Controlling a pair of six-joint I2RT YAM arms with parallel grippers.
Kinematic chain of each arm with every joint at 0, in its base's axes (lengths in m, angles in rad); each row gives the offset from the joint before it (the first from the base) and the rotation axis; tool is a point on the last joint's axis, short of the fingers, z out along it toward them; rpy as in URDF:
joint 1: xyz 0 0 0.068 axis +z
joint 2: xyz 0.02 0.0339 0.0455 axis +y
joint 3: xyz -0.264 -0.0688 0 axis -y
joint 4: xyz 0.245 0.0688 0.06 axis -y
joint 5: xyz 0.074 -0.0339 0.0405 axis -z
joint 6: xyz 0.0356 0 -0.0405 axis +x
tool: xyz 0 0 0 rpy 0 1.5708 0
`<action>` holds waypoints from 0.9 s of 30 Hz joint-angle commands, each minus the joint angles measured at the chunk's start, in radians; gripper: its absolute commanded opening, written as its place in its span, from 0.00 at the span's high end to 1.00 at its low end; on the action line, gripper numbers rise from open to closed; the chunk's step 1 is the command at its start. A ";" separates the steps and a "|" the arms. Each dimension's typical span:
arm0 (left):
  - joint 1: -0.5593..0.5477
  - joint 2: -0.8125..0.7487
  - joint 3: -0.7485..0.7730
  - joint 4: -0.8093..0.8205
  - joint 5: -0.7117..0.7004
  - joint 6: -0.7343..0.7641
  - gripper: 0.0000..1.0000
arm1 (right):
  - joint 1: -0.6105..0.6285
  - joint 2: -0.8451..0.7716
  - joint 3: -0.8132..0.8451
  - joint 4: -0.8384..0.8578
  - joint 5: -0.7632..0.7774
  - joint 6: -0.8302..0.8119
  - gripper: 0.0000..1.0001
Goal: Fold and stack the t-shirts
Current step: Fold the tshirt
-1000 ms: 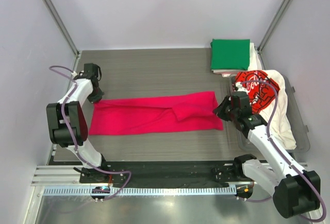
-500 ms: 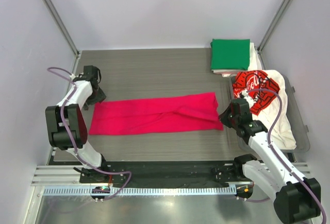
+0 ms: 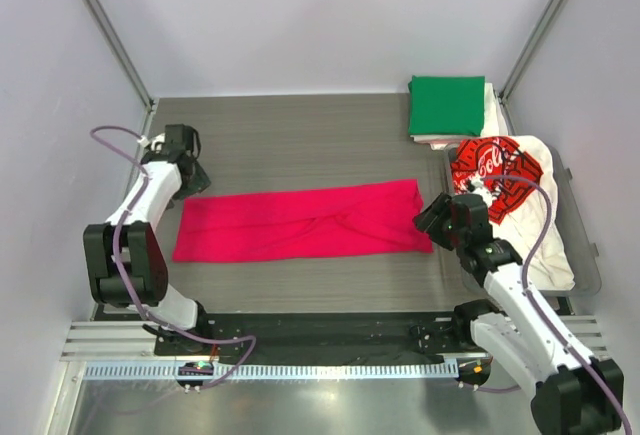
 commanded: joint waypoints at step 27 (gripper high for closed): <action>-0.272 0.089 -0.236 -0.025 0.348 -0.190 0.28 | 0.089 1.458 1.010 0.026 -0.207 -0.049 0.42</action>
